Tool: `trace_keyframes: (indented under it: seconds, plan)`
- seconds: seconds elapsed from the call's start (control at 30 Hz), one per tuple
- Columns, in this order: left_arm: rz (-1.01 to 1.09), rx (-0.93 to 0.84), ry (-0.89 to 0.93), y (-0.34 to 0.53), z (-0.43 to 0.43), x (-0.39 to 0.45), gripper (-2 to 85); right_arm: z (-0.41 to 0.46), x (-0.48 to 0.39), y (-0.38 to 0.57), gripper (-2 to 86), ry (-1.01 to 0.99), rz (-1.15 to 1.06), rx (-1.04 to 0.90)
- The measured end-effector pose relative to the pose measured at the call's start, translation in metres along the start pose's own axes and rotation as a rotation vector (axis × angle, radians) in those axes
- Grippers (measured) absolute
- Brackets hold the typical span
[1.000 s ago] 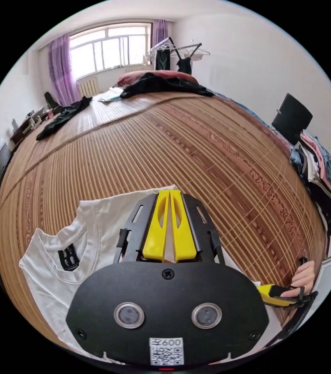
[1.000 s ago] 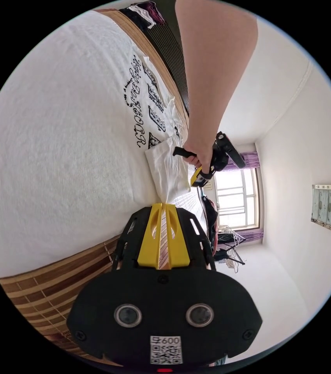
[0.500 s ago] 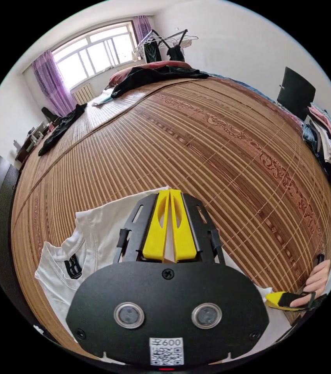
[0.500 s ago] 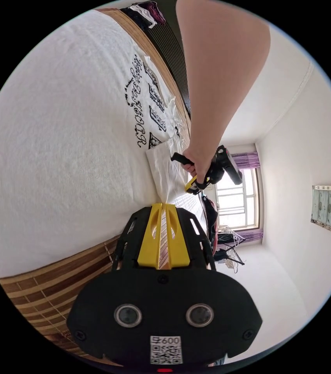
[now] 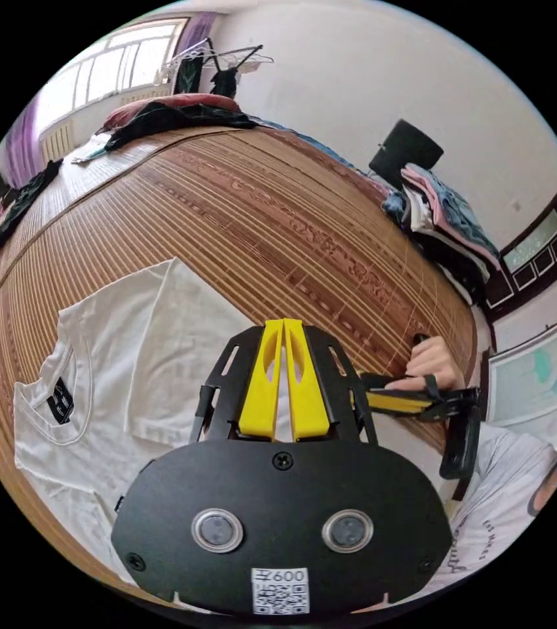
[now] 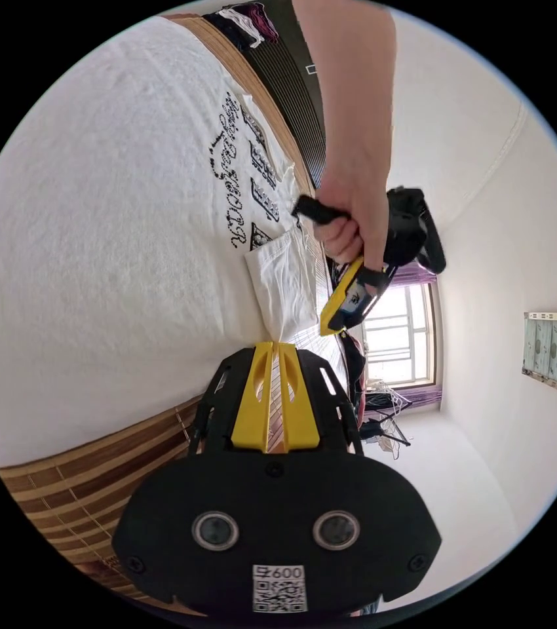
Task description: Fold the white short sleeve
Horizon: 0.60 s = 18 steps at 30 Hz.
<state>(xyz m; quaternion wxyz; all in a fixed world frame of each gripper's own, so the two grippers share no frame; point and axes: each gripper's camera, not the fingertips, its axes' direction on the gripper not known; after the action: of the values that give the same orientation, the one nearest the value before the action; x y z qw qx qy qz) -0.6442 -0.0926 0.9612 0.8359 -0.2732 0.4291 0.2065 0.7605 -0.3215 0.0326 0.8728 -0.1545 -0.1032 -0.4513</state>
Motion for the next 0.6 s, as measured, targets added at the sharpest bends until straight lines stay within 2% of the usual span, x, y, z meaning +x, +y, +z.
trace_keyframes:
  seconds: [0.1,0.2,0.3,0.4,0.43,0.5,0.57,0.6]
  plan:
    - [0.042,-0.016,-0.028,0.036,-0.003,0.034,0.3,-0.002,0.002,-0.004,-0.9,0.000,0.001,0.001]
    - [0.094,-0.119,-0.069,0.052,0.023,0.053,0.4,-0.004,0.001,-0.007,-0.9,-0.010,-0.017,-0.001]
    - [0.098,-0.065,-0.091,0.065,0.020,0.057,0.7,-0.009,0.006,-0.006,-0.9,-0.037,-0.021,-0.009]
    - [0.023,-0.043,-0.017,0.074,0.016,0.041,0.6,-0.012,0.021,0.002,-0.8,-0.064,-0.026,-0.135]
    - [0.007,-0.023,0.007,0.079,0.015,0.035,0.6,-0.010,0.035,0.007,-0.8,-0.016,0.047,-0.195]
    - [-0.017,0.007,0.033,0.087,0.013,0.030,0.6,-0.015,0.067,0.009,-0.8,0.041,0.249,-0.185]
    - [-0.027,0.023,0.031,0.091,0.011,0.030,0.7,-0.029,0.111,0.002,-0.8,-0.067,0.571,-0.060]
    - [-0.022,0.025,0.021,0.092,0.010,0.031,0.7,-0.031,0.118,-0.001,-0.8,-0.129,0.634,-0.025]
